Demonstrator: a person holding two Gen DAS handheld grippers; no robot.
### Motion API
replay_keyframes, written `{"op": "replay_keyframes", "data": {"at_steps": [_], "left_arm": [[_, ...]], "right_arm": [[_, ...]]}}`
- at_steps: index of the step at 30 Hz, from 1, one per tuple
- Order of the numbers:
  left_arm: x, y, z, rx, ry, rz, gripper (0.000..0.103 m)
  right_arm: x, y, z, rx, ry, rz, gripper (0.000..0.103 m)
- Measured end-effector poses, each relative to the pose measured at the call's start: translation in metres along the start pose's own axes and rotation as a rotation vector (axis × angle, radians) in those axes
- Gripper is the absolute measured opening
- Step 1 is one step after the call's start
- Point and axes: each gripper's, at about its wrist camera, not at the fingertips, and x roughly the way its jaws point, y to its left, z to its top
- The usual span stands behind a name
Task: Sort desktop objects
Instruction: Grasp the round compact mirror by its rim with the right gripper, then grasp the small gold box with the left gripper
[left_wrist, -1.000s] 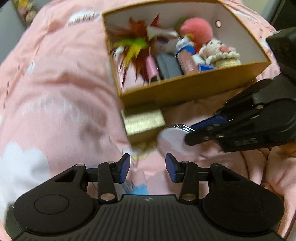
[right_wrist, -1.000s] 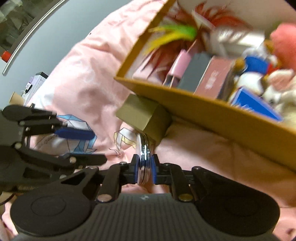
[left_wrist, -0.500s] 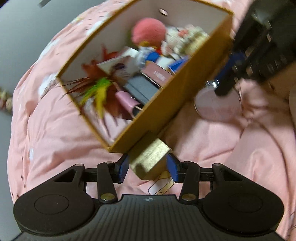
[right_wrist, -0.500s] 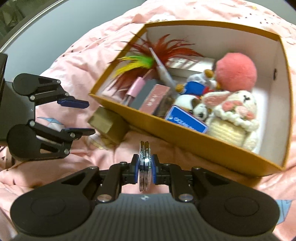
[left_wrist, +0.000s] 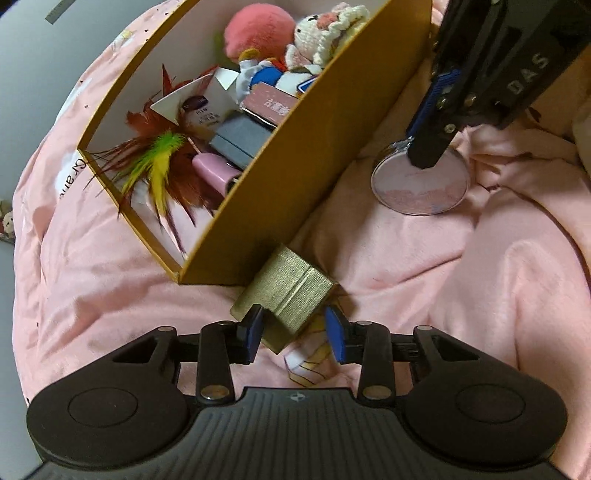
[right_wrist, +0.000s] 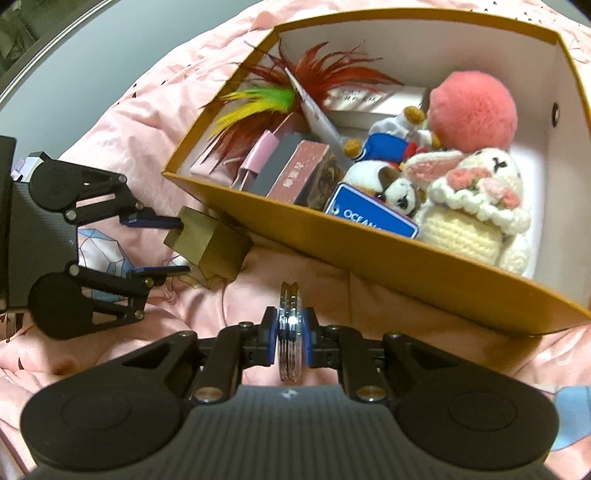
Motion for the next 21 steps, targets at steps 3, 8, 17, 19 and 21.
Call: {"op": "replay_keyframes", "data": {"at_steps": [3, 8, 17, 19, 21], "left_arm": [[-0.001, -0.002, -0.003, -0.012, 0.0, -0.004, 0.042], [-0.002, -0.004, -0.007, -0.038, -0.006, -0.027, 0.04], [-0.004, -0.001, -0.011, -0.066, -0.016, -0.047, 0.037], [-0.004, -0.001, -0.012, -0.064, -0.017, -0.045, 0.037], [-0.004, 0.001, -0.012, -0.065, -0.018, -0.048, 0.037]], "right_arm": [[0.008, 0.004, 0.001, -0.019, 0.017, 0.009, 0.016], [0.002, 0.02, 0.009, -0.089, -0.014, 0.003, 0.015], [0.02, 0.05, 0.035, -0.175, -0.037, 0.03, 0.015], [0.028, 0.049, 0.037, -0.166, -0.029, 0.044, 0.015], [0.035, 0.051, 0.037, -0.165, -0.024, 0.039, 0.015]]}}
